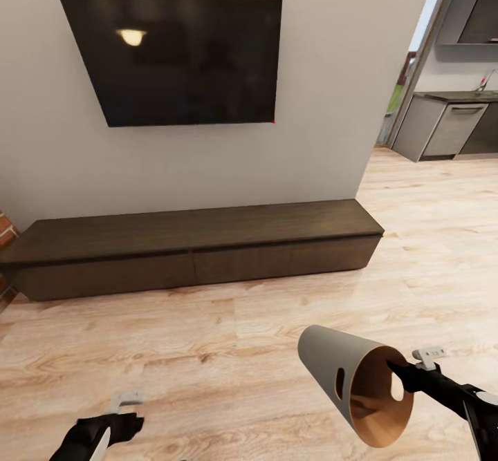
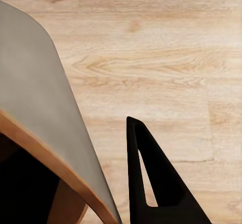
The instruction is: Put the three can of soda from the living room inside the tash can in the kitchen.
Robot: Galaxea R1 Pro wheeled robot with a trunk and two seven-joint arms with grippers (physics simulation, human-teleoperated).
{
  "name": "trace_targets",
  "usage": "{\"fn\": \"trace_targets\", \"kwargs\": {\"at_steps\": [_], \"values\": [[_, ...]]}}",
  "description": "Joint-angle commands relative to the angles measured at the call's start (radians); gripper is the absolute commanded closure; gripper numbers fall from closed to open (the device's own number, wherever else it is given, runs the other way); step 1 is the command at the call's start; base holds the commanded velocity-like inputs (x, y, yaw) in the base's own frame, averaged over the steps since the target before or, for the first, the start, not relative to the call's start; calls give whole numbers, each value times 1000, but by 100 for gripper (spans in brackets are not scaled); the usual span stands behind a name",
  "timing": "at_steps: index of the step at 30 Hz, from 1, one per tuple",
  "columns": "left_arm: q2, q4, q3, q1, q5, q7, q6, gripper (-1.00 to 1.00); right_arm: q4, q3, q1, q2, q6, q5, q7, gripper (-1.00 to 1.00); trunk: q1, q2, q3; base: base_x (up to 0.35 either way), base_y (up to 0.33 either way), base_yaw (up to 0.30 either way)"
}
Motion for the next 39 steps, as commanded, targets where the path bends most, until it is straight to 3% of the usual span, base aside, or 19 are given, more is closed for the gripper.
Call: {"fn": "trace_targets", "kwargs": {"at_steps": [1,5,6,7,9,11,12,13,16,19,25,31,35,39], "values": [[-3,4,0,-1,2,17,2,-100,-1,0,0,2,2,-6,5,100,0,0,0,0,0,0],[-30,10,-1,-10,5,62,35,-100,-1,0,0,10,2,-2,5,100,0,0,0,0,0,0],[-34,6,-1,-58,8,67,153,-100,-1,0,0,11,2,-1,5,100,0,0,0,0,0,0],[-35,6,0,-82,11,67,202,-100,-1,0,0,12,2,-1,5,100,0,0,0,0,0,0],[-38,4,4,-198,31,70,384,-100,-2,0,0,13,2,-1,5,100,0,0,0,0,0,0],[-42,10,3,-263,35,71,437,-100,-2,1,0,13,2,-1,5,100,0,0,0,0,0,0],[-53,41,2,-374,37,75,482,-100,-2,1,0,15,2,0,5,100,0,0,0,0,0,0],[-74,76,0,-443,36,78,499,-100,-2,1,0,15,2,0,5,100,0,0,0,0,0,0],[-150,162,-2,-543,35,124,501,-100,-2,1,0,15,2,2,5,100,0,0,0,0,0,0],[-172,186,-3,-564,37,159,451,-100,-2,1,0,15,2,3,5,100,0,0,0,0,0,0],[-189,258,-4,-581,36,181,368,-100,-3,6,0,15,3,2,3,100,8,-14,-6,0,0,0],[-190,276,-4,-584,37,175,359,-100,-9,11,-1,14,15,-5,-1,100,31,-56,-25,0,0,0],[-191,278,-4,-584,38,170,358,-100,-18,14,-7,14,95,-5,2,100,46,-84,-37,0,0,0],[-195,275,-4,-584,38,171,357,-100,-40,35,-21,9,280,-2,7,100,61,-112,-50,0,0,0]]}}
